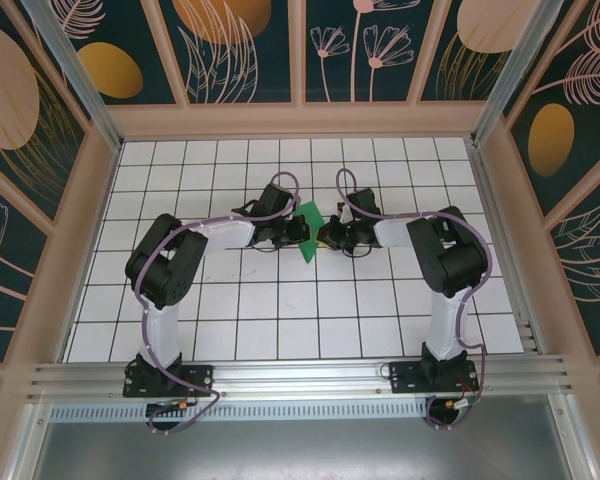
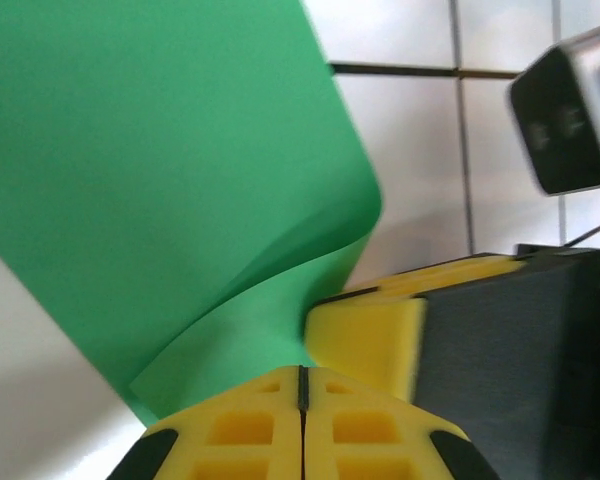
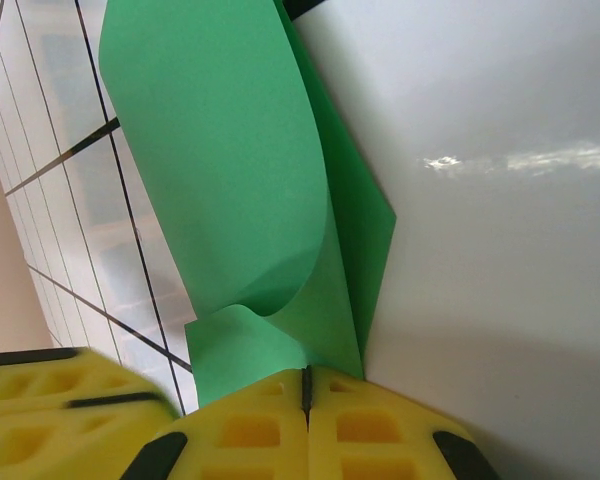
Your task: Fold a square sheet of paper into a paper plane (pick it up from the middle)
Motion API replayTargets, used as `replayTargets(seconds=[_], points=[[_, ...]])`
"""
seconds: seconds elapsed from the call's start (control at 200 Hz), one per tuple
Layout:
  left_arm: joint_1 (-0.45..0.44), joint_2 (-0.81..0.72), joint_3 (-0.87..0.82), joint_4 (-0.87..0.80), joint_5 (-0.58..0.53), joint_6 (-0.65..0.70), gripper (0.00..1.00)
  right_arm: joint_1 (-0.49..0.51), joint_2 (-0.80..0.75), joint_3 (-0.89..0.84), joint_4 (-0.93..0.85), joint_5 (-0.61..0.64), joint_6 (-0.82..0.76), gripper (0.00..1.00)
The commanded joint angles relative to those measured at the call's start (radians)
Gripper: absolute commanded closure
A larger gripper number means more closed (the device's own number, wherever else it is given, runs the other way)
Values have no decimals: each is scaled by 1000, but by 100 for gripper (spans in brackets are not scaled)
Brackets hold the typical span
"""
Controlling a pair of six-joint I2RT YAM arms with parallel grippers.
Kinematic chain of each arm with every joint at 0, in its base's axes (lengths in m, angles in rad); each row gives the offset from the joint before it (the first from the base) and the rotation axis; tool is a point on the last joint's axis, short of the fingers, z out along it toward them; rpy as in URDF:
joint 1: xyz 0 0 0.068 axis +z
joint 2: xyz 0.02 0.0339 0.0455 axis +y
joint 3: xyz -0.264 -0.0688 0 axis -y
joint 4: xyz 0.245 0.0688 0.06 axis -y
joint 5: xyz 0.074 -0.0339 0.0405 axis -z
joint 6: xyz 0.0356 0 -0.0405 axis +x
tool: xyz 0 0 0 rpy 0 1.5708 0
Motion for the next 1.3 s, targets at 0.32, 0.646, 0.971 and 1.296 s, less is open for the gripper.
replayTargets(seconds=[0.32,0.646,0.971,1.296], points=[[-2,61,17,-96,-99,31,98,-10,-32,-45,98,-41,6,100],[-2,62,-13,-74,-97,20,100,46,-146,-143,115,-70,-15,100],[-2,66,-33,-66,-121,15,100,81,-92,-153,155,-65,30,100],[-2,66,-43,-64,-130,11,100,82,-47,-147,117,-45,11,100]])
